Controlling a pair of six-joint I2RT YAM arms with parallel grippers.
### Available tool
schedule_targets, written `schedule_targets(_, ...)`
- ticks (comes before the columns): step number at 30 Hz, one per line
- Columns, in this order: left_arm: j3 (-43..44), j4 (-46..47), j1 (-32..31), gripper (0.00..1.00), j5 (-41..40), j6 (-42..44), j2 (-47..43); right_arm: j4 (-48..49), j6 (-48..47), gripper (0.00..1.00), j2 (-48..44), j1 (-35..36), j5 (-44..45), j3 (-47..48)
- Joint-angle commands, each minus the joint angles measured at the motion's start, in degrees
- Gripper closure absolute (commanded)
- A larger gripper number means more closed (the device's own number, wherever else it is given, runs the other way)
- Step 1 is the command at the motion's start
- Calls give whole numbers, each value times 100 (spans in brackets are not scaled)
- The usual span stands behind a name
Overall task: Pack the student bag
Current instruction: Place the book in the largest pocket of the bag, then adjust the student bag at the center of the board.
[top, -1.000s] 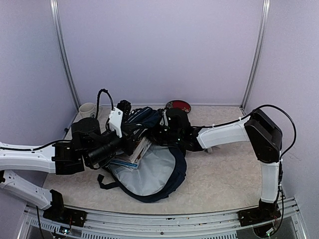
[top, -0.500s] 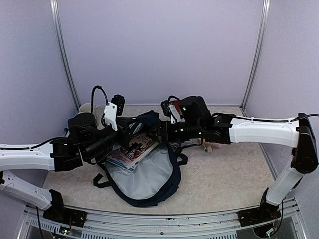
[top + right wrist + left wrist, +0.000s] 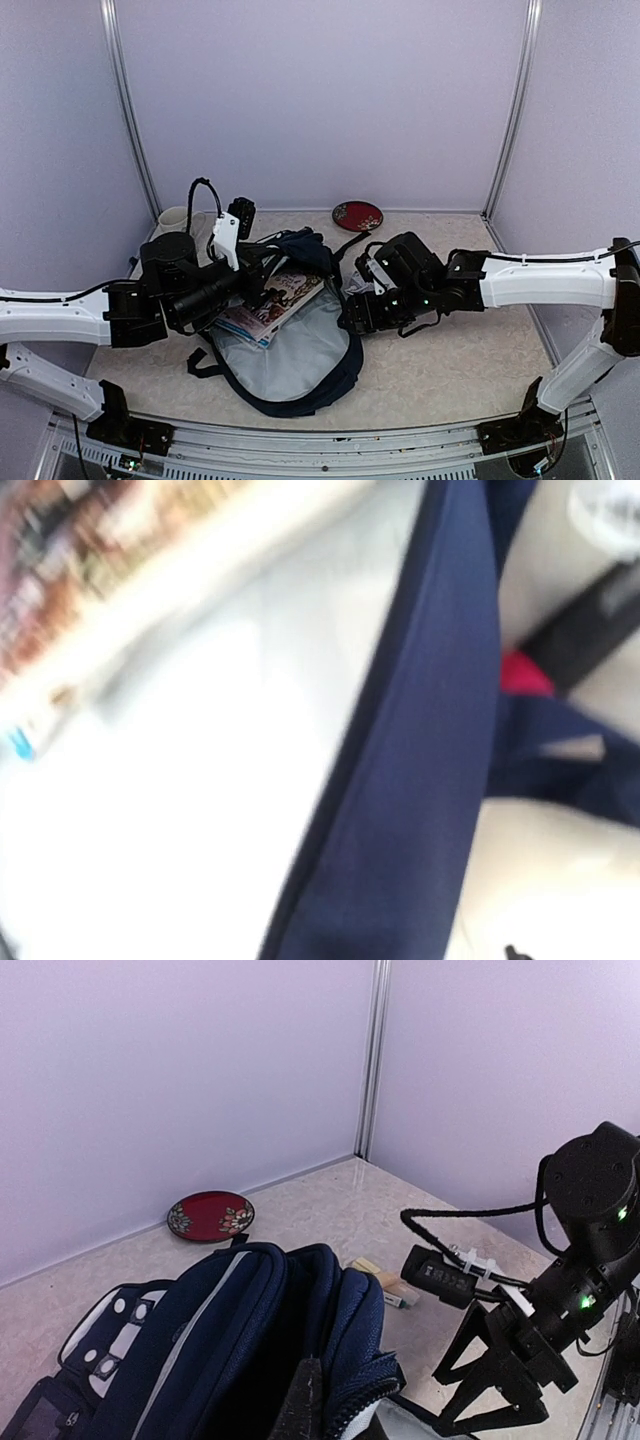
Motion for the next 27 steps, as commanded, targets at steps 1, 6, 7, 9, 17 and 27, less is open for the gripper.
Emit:
schedule_targets(1, 87, 430, -156, 100, 11, -65, -40, 555, 136, 26, 282, 84, -197, -265)
schedule_targets(6, 131, 296, -265, 100, -56, -75, -108, 585, 0, 30, 673, 97, -350, -190)
schedule_targets(7, 147, 276, -266, 100, -59, -68, -97, 651, -23, 31, 661, 93, -351, -220)
schedule_targets(9, 193, 222, -261, 100, -24, -57, -74, 741, -98, 37, 625, 93, -291, -287)
schedule_targets(17, 130, 202, -283, 100, 391, 128, -217, 412, -481, 84, 651, -58, -132, -76)
schedule_targets(27, -281, -665, -277, 100, 857, 478, -1377, 495, -942, 72, 217, -178, -526, -214)
